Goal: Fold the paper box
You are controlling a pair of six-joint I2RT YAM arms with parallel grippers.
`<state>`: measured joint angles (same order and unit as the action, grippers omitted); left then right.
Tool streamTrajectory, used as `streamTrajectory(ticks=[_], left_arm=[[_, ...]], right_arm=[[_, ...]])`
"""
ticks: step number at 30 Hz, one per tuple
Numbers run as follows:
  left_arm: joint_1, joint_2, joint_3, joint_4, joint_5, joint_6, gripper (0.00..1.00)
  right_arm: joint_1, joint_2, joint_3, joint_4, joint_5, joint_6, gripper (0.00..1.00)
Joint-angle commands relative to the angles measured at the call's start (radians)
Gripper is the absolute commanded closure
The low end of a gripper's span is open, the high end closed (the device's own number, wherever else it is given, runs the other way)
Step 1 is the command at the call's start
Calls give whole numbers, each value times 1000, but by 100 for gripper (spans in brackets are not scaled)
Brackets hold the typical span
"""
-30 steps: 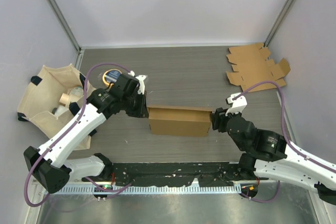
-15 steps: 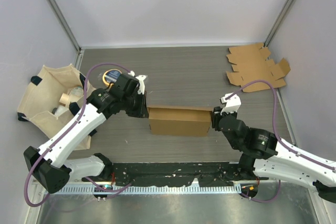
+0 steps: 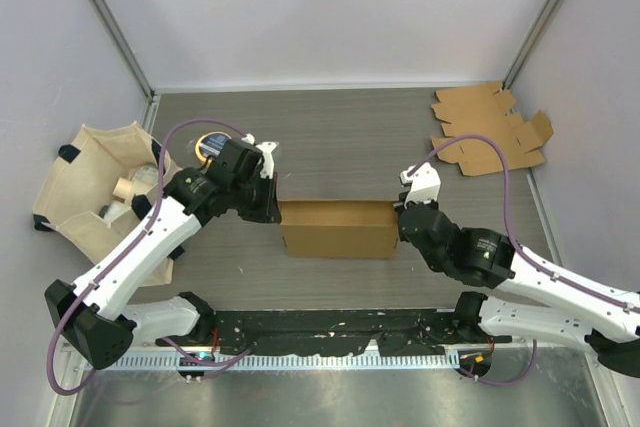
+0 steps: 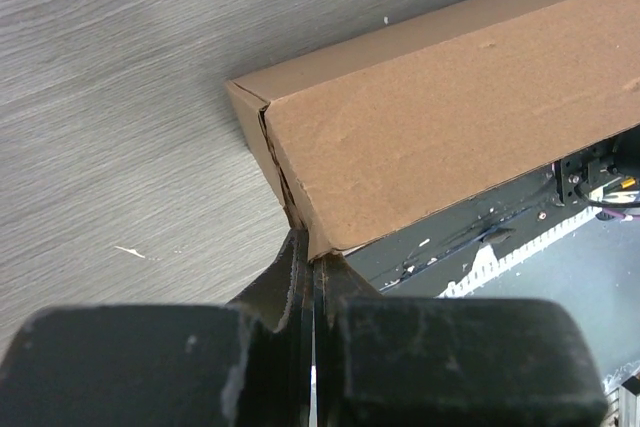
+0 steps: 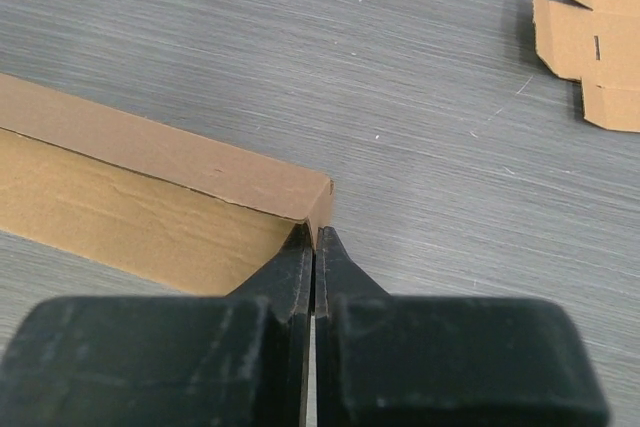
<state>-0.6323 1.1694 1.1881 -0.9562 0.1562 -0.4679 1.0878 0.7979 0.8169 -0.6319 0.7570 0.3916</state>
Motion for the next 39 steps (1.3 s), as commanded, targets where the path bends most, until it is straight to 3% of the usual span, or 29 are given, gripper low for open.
streamTrajectory(ticks=[1,5,8,12,19,29,32,39], left_arm=[[-1,-5,1,-3,9,6,100],[-1,-10,-8,4,3,0,100],[-1,-17,-15,8,-29,-24,91],[-1,-45,-31,39,-58,-52,72],[-1,-73,-51,71,-102,-67,51],[-1,-50,-119,102,-96,-40,54],[-1,-53,-142,97,-116,-31,63],[-1,-51,-179,97,-124,-20,72]], right_arm=[[4,50,129,-60,-77,82,99],[4,26,130,-40,-125,116,99],[4,-11,87,-5,-117,122,99],[3,-26,67,20,-128,122,99],[4,-23,51,47,-140,121,99],[4,-40,57,51,-151,219,99],[4,-42,76,31,-145,265,99],[3,-6,168,-113,-81,401,99]])
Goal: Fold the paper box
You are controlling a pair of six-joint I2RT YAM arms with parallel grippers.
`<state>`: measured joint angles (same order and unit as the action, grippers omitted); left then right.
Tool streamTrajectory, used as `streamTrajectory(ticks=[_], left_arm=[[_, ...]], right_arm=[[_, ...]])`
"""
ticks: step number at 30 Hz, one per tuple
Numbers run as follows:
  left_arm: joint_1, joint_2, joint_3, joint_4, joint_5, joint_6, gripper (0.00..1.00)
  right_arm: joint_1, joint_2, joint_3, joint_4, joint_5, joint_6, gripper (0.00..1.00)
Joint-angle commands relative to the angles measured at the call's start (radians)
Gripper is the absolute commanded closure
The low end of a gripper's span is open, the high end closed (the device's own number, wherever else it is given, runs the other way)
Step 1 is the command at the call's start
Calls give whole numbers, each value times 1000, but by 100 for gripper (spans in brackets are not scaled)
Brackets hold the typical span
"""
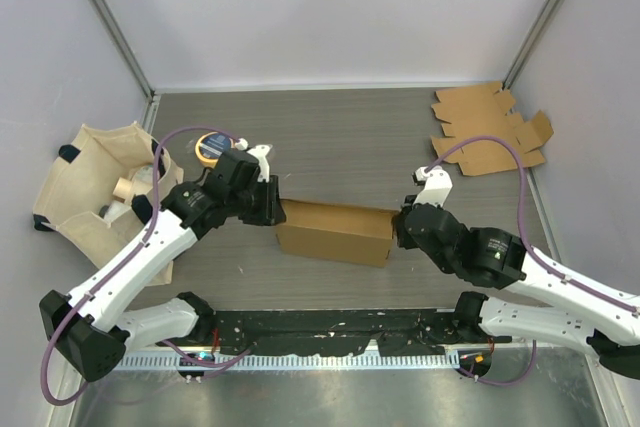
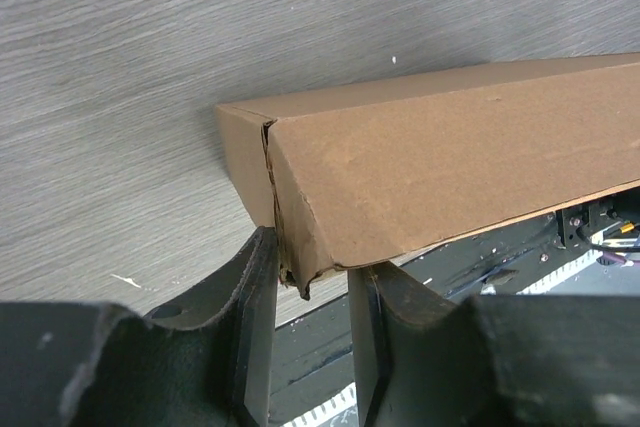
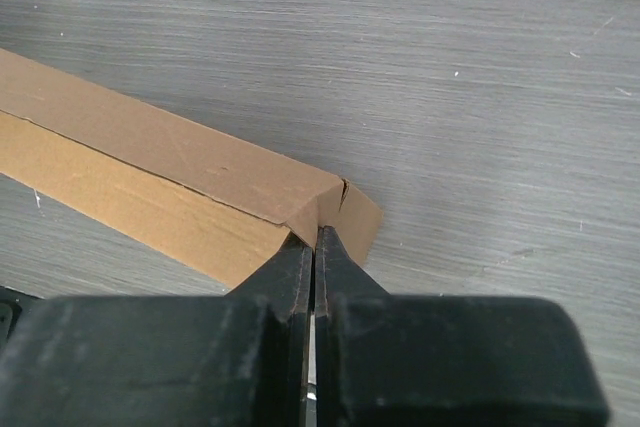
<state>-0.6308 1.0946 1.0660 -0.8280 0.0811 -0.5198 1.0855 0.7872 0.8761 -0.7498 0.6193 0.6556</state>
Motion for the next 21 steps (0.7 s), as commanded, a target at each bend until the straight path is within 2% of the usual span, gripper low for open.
streamTrajectory(ticks=[1,8,11,21], left_arm=[[-3,25,-58,-30,-50,33,73],[-4,39,-64,-26,-55,44,76],[-4,42,-70,-16,-46,43,76],[-6,31,-70,-20,-44,43,76]], right_arm=[[5,6,115,-19,59,168,99],[4,49,205,-120,68,307,99],[2,50,195,-123,73,366,99],[-6,61,185,-151,63,380,99]])
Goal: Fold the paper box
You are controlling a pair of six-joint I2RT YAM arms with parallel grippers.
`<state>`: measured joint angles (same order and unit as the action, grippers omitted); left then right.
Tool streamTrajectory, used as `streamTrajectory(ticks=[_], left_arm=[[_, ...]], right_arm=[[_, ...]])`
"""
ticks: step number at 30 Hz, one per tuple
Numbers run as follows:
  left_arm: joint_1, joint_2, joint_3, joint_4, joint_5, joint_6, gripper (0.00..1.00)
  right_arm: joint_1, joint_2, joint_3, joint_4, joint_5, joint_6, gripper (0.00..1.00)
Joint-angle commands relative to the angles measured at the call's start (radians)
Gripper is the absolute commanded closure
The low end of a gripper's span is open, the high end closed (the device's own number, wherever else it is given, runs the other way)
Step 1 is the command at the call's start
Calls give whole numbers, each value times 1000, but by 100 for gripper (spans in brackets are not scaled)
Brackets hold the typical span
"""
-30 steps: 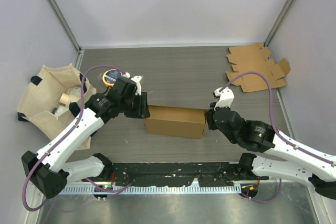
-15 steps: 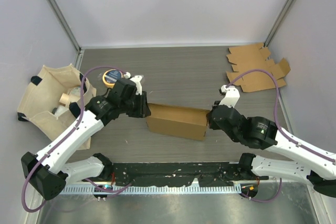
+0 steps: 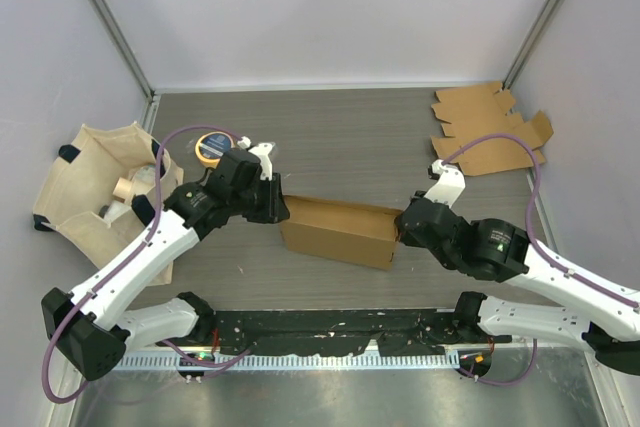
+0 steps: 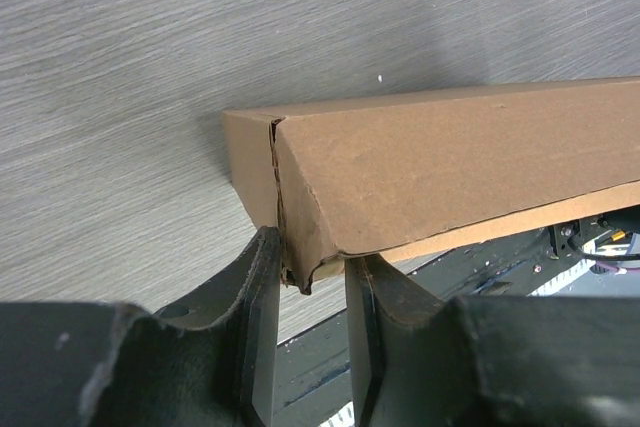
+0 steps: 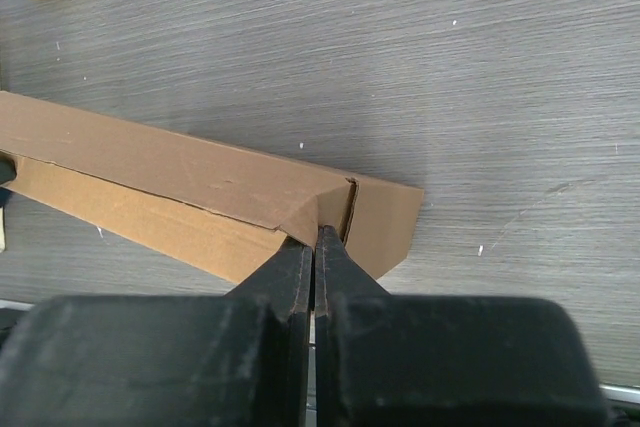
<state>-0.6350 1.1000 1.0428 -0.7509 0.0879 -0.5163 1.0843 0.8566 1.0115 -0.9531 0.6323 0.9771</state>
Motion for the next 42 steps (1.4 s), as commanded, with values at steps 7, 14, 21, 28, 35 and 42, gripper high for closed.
streamTrajectory(ticks=[7,14,21,28,35,42], left_arm=[[-2,21,-52,-100,-68,42,76],[-2,31,-56,-93,-57,38,76],[-2,12,-46,-81,-28,12,76],[-2,-22,-79,-56,-28,-8,76],[-2,-83,-121,-18,-17,-34,62],[-2,-175,-73,-88,48,-41,36]], right_arm=[[-4,77,98,-50,24,-121,99],[-6,91,70,-36,10,-144,99],[-4,88,-83,203,4,-71,99],[17,72,-189,325,159,-136,99],[26,45,-352,510,159,-227,98],[26,-77,-237,349,-29,-310,42]])
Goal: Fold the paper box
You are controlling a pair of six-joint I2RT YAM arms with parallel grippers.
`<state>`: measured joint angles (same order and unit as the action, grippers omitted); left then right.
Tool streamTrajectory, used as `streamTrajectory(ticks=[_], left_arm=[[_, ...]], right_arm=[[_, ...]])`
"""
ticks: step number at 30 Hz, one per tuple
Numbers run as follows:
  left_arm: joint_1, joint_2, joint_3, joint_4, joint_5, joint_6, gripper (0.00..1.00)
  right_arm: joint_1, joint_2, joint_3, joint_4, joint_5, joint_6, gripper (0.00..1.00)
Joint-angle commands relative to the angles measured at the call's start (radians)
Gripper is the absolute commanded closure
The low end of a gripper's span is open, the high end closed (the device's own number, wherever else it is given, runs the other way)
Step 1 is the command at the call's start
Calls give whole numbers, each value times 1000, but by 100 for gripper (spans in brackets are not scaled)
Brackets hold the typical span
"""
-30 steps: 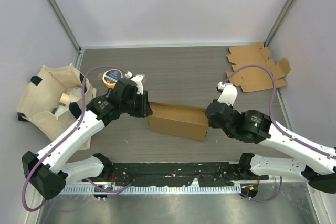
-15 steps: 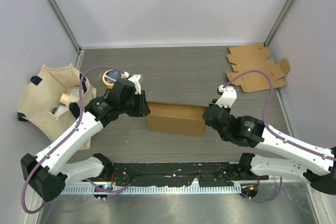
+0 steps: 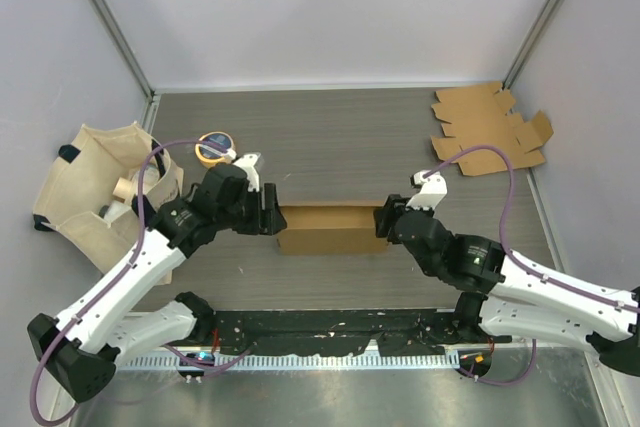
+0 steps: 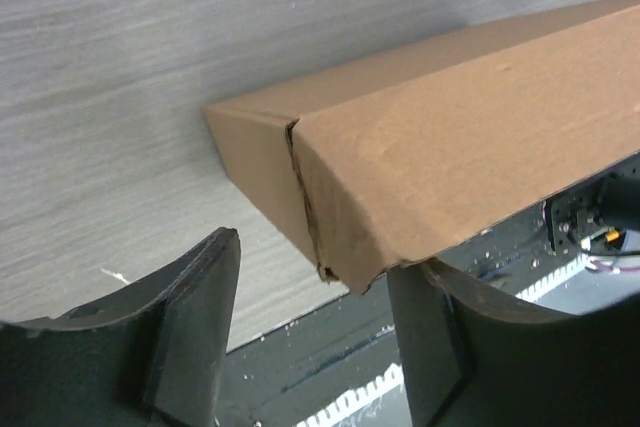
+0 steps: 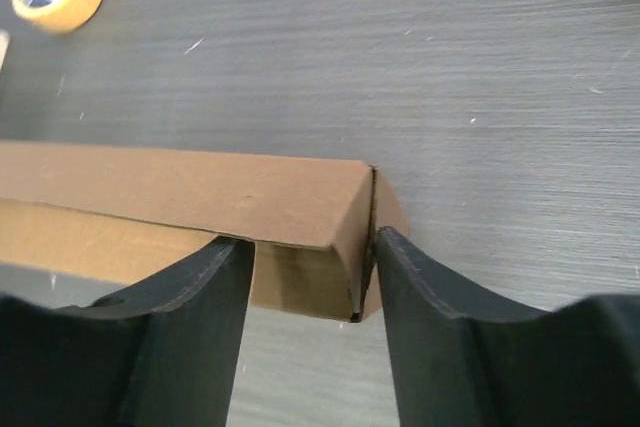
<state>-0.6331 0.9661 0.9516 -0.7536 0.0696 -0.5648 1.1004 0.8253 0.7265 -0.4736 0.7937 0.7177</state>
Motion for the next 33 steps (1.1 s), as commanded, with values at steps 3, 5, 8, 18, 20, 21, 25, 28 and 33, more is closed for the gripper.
streamTrajectory(ticks=[3,5,8,18,20,21,25,28,33], left_arm=[[-2,-75,62,-139,120,14,25],[-2,-96,120,-205,128,31,8],[-2,-131,200,-269,128,45,6],[82,11,343,-185,8,-164,11],[168,48,339,-127,88,-227,14],[193,68,334,-112,110,-242,15],[285,160,299,-54,179,-294,16],[286,190,263,14,217,-314,26],[288,200,204,69,239,-328,35]], right_arm=[[10,-116,93,-203,-289,-57,30],[10,-184,103,-235,-303,-34,27],[10,-248,126,-244,-314,15,24],[-10,-73,425,-454,79,262,0],[-39,-26,464,-453,38,234,0],[-101,4,494,-453,3,218,0],[-360,81,470,-384,-315,114,3],[-425,63,396,-284,-410,95,11],[-425,86,323,-183,-476,104,16]])
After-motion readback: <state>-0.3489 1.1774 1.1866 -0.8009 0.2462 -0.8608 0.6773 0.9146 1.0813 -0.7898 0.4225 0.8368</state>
